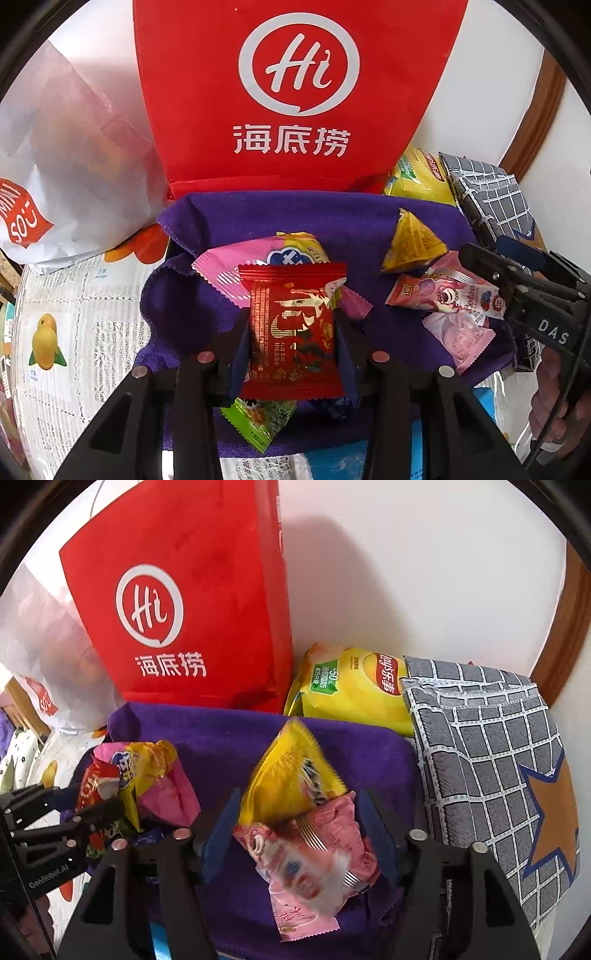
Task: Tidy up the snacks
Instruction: 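Open both grippers to drop the chip bag and red packet onto the towel, then move both grippers back toward the loose pink candy bags on the cover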
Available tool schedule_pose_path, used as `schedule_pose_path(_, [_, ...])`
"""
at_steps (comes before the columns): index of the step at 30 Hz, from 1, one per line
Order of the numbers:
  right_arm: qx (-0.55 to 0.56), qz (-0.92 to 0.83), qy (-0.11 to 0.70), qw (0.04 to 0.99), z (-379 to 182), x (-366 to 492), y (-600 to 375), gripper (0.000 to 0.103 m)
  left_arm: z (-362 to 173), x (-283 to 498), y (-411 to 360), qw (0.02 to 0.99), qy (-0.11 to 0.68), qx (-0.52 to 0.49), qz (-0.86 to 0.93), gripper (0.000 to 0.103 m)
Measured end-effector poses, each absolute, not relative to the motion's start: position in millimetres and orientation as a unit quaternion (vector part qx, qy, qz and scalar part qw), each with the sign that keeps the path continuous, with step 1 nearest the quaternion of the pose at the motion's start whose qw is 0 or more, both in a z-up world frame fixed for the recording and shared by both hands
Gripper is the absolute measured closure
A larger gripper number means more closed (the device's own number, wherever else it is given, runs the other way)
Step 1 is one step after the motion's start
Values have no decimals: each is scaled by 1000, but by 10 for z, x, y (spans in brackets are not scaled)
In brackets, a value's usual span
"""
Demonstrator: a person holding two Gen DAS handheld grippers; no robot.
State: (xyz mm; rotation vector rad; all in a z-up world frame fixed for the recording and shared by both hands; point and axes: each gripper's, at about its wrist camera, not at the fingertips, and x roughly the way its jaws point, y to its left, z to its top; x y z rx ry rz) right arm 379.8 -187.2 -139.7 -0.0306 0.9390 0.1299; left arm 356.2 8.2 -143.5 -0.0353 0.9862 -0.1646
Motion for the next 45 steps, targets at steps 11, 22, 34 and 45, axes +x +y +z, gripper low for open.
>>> schedule_pose_path(11, [-1,68,429,901,-1193,3727,-1905,30,-1323,3537,67,879,470,-22,-75,43])
schedule_pose_path(22, [-24,62,396,916,-951,3508,-1775,30,-994,3362,27,894,443,3,-62,43])
schedule_pose_path(34, [-31,45,397,916,-821,2826,-1774,30,-670,2774,143,903,423,-5,-69,43])
schedule_pose_path(45, [71,43,446,891,-1000,2077,-2020,30,-634,1911,321,907,418,-2,-53,43])
